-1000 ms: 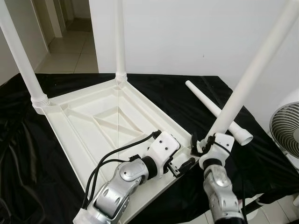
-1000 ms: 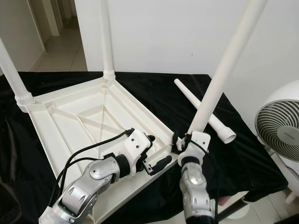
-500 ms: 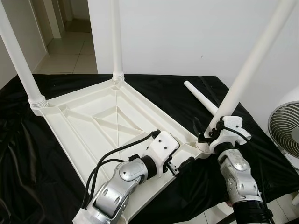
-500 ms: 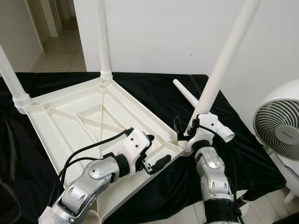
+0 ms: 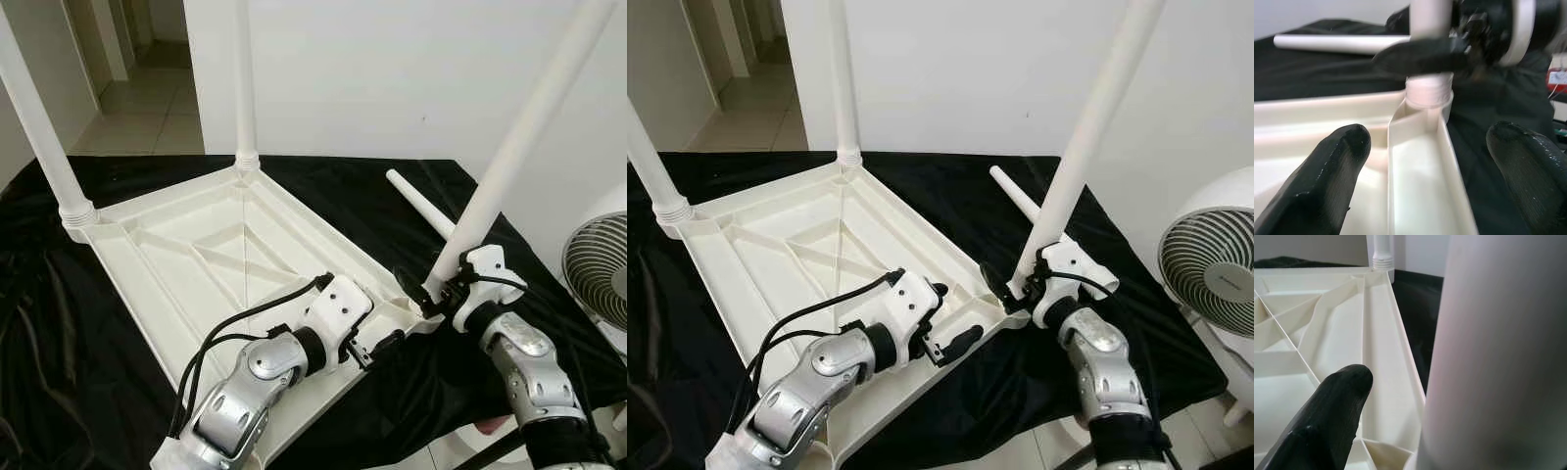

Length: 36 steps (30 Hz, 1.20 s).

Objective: Building children table

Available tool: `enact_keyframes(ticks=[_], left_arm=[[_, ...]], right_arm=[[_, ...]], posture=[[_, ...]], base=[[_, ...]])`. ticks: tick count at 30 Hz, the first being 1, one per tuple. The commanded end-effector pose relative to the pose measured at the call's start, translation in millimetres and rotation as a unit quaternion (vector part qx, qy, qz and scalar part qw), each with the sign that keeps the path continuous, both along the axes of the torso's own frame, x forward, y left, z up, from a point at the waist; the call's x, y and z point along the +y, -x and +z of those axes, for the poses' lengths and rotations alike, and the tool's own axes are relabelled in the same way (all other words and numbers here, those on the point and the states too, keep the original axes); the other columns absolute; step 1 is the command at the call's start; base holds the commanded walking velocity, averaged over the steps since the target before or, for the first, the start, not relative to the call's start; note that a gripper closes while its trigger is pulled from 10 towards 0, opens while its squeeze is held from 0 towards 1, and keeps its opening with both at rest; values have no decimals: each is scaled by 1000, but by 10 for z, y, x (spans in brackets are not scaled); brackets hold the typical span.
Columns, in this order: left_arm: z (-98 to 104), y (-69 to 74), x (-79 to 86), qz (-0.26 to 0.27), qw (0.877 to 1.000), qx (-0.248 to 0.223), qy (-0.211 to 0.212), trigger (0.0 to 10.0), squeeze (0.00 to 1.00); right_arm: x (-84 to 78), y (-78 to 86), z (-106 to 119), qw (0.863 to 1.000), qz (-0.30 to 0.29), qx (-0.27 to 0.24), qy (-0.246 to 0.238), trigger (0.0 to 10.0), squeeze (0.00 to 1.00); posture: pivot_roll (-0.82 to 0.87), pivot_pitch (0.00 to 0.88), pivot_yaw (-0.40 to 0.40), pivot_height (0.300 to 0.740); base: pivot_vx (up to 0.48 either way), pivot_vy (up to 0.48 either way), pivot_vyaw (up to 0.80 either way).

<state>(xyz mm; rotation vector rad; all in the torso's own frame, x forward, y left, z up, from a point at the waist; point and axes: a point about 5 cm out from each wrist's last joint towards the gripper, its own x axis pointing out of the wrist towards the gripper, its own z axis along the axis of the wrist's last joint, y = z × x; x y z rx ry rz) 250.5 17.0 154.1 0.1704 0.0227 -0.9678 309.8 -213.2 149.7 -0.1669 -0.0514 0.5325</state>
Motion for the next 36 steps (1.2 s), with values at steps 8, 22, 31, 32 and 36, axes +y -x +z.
enact_keyframes(ticks=[8, 22, 31, 32, 36], left_arm=[[-49, -3, 29, -5, 1000, 6, -13, 10000, 0], [-46, 1, 53, -5, 1000, 5, -15, 10000, 0], [-45, -5, 56, -5, 1000, 7, -14, 10000, 0], [-44, -8, 56, -5, 1000, 7, -14, 10000, 0], [-45, -6, 57, -6, 1000, 7, -15, 10000, 0]], right_arm=[[-99, -1, -119, 998, 39, 47, 34, 78, 0], [-140, -10, -273, 995, -72, 62, 7, 0, 0], [-45, 76, -323, 987, -150, 51, -33, 0, 0], [-11, 95, -329, 985, -163, 49, -43, 0, 0], [75, 147, -356, 976, -207, 46, -50, 0, 0]], posture=[[23, 6, -25, 740], [19, 22, -22, 740], [12, 27, -17, 740], [12, 27, -16, 740], [10, 28, -12, 740]], base=[[0, 0, 0], [0, 0, 0], [0, 0, 0], [0, 0, 0], [0, 0, 0]])
